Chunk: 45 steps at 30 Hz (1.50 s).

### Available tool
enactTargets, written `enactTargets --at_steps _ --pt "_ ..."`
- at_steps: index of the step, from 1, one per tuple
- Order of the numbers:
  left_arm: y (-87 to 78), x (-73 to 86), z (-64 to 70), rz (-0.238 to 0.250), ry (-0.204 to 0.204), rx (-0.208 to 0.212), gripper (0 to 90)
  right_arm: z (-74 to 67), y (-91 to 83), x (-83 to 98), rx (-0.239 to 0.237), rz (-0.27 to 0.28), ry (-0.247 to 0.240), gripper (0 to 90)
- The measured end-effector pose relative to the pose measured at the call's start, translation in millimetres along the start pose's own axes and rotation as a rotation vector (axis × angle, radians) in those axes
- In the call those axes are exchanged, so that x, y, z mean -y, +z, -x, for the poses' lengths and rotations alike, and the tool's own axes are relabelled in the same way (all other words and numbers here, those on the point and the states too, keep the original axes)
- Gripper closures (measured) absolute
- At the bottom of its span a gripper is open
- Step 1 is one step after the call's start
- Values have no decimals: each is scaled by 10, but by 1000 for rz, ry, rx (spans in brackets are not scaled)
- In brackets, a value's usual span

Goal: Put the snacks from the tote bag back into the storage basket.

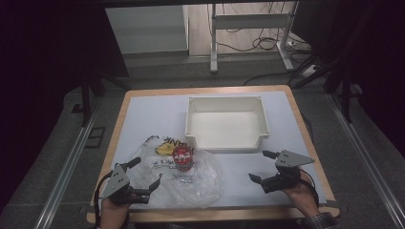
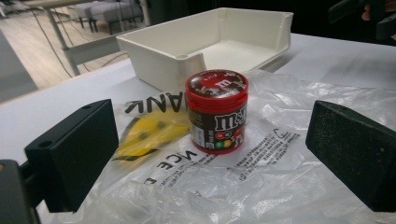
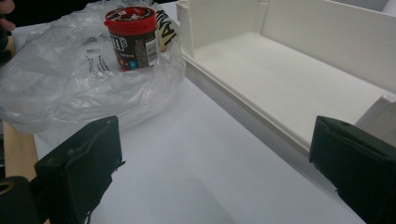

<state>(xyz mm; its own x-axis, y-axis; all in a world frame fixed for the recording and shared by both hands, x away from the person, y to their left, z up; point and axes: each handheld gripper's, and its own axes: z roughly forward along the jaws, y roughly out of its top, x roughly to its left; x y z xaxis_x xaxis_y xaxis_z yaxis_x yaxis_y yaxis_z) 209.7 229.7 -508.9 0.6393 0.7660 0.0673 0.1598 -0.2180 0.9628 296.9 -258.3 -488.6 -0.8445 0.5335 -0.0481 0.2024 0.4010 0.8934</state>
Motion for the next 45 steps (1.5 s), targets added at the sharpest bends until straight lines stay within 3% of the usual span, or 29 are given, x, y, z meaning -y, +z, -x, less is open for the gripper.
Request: enactTargets --at_steps 11,24,31,45 --pt "-5 1 -13 7 -7 3 19 8 16 -10 -13 -16 7 30" --pt "-5 3 -17 8 -11 3 16 2 35 -20 -22 10 52 16" --pt "-3 4 -15 8 -10 4 15 -14 21 -63 7 -1 10 17" --pt "1 6 -12 5 -8 3 15 -38 42 -120 1 14 1 18"
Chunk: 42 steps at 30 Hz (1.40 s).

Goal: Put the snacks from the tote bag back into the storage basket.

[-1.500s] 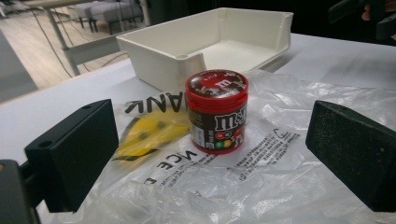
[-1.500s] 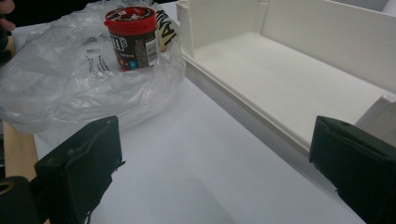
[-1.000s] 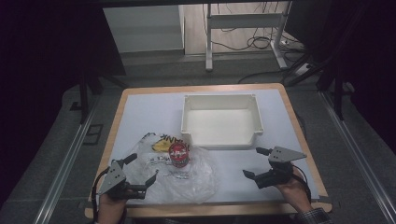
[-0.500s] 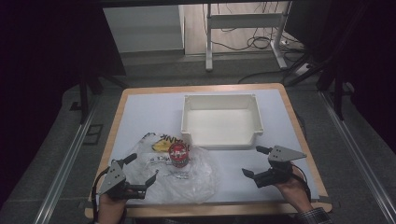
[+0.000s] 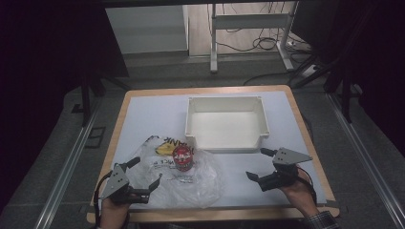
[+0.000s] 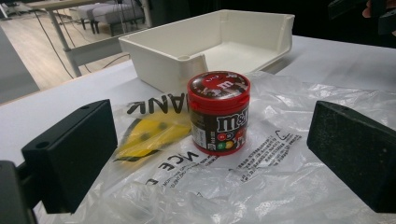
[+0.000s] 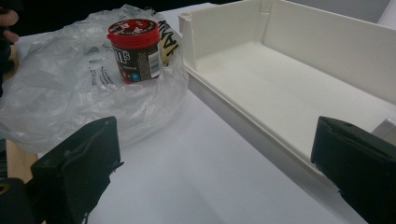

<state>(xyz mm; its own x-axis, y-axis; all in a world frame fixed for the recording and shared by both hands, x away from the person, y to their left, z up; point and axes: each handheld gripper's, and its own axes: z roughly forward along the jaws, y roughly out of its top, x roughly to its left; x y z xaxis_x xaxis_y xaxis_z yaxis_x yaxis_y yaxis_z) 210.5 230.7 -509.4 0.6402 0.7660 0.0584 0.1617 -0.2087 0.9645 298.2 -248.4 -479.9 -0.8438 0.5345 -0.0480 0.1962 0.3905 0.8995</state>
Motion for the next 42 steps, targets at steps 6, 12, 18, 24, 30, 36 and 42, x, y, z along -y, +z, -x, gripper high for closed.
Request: enactTargets --at_steps 6,12,18,24,30,36,42 --pt "2 1 2 -1 1 0 15 -2 5 -20 0 6 -1 18" --pt "5 1 3 -3 4 0 15 -14 31 -32 -10 9 1 18" --pt "4 2 3 -2 4 -1 15 -10 62 -42 -15 11 6 18" --pt "4 1 4 0 3 -3 16 -12 84 -58 -17 8 -1 18" --pt "0 0 4 3 4 -5 15 -20 109 -76 -19 5 -7 18" --pt "2 2 5 3 5 -6 16 -28 144 -95 -29 7 -15 18" --pt "5 3 5 -3 9 -7 15 -44 190 -102 -34 -2 -30 18"
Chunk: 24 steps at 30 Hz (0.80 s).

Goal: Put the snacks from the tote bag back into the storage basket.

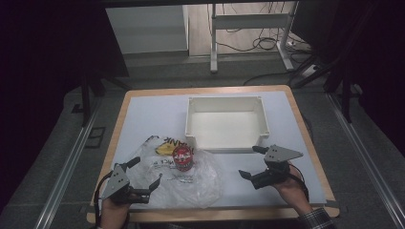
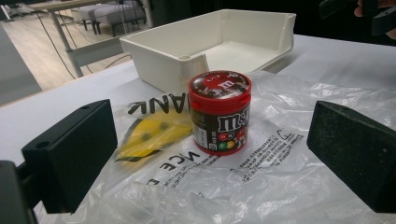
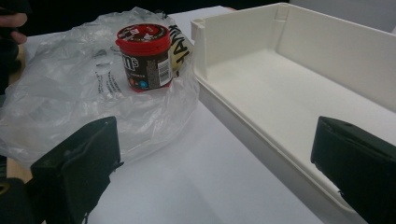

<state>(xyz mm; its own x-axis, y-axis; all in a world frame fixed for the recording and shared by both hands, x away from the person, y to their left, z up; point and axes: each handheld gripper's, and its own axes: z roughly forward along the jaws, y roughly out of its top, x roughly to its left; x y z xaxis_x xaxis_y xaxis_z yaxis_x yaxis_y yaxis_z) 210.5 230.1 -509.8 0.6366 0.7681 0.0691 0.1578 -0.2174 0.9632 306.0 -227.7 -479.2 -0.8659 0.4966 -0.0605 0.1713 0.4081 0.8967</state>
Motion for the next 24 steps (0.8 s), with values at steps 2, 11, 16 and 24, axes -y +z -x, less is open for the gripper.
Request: enactTargets --at_steps 2,11,16,24 --pt "0 0 2 2 -2 0 16 3 12 -4 -5 2 -1 18" --pt "7 3 3 -2 2 -2 15 -17 49 -25 -12 13 -5 18" --pt "10 4 5 -4 3 -3 16 -22 79 -30 -22 23 -3 18" --pt "9 4 3 -2 2 -5 15 -36 133 -41 -35 29 7 17"
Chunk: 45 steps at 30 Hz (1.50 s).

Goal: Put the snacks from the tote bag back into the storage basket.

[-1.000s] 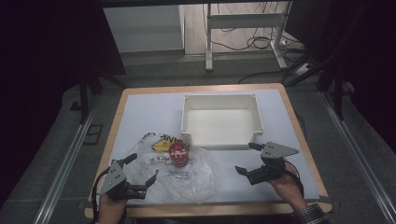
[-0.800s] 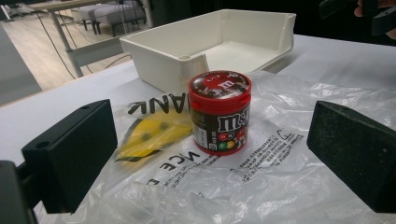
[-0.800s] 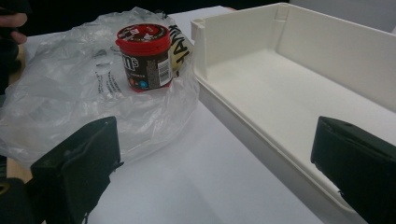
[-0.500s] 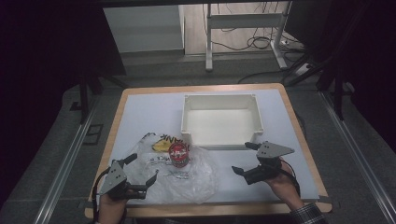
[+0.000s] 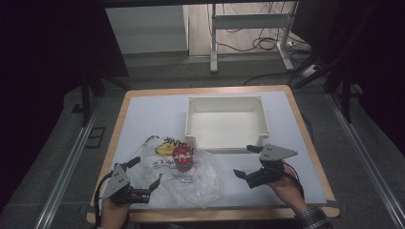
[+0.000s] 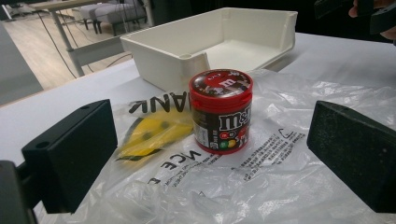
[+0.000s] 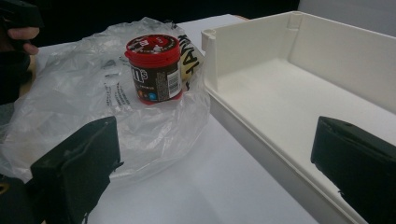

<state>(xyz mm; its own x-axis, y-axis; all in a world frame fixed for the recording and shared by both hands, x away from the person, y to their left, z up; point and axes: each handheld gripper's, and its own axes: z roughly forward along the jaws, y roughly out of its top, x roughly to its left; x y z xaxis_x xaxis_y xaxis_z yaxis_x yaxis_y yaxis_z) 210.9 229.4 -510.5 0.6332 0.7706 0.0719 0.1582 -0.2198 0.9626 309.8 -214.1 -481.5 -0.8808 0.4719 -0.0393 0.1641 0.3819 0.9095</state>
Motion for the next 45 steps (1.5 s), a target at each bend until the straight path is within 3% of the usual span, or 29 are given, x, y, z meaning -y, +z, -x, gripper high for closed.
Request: enactTargets --at_steps 22,45 --pt "1 1 1 -1 1 0 15 -45 153 -54 -35 -24 -31 17" --pt "0 2 2 -3 2 -1 15 -12 277 -83 -70 -4 -4 17"
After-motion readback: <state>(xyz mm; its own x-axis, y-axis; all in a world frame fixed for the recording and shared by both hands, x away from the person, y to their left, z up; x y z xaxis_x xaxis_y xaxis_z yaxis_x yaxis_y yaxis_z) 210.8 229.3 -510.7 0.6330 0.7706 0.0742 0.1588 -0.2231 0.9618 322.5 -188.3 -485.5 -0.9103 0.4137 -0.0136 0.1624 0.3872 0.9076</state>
